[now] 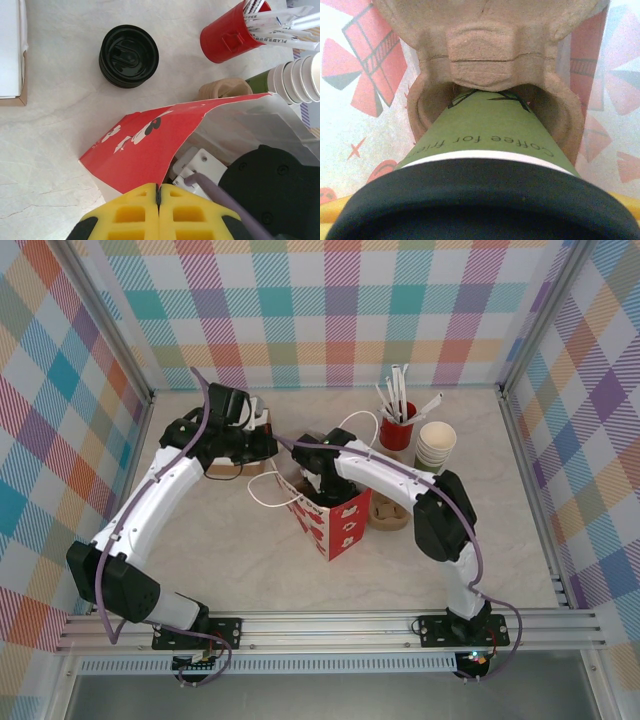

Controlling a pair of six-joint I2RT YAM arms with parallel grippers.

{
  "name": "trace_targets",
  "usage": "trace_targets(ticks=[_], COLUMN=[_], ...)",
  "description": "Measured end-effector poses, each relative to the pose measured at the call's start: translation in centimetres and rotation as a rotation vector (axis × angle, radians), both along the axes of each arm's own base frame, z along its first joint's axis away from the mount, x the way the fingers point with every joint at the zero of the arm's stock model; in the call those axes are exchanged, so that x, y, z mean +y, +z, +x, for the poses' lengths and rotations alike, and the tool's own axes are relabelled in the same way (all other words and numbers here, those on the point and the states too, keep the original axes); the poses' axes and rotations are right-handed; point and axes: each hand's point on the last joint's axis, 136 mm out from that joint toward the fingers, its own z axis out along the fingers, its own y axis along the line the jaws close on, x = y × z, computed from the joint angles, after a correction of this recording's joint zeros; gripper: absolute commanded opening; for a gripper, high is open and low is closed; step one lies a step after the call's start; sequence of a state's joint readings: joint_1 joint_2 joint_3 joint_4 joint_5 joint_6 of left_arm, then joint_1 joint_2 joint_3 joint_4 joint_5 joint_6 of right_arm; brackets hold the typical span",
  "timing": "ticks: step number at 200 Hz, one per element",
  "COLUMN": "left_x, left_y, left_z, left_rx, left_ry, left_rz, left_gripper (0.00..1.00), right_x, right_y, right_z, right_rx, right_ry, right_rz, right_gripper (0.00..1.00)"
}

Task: Pack the takeout coffee

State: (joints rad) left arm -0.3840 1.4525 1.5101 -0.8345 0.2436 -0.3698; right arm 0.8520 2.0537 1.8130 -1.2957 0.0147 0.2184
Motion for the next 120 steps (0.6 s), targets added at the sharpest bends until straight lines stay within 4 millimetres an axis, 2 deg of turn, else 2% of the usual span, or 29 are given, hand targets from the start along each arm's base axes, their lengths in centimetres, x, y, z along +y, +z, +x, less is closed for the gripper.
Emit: trace_targets(ticks=[120], left_x=[-0.15], left_y=[0.00], left_z=[0.43], left_rx=[0.003], left_ry=[0.001], left_rz=[0.003], left_gripper=[0.00], right_x=[-0.14], right_y=[0.25], right_z=[-0.09], right_rx=[-0.028], right_ry=[0.018], right_rz=[0.030], right_gripper=[0.82])
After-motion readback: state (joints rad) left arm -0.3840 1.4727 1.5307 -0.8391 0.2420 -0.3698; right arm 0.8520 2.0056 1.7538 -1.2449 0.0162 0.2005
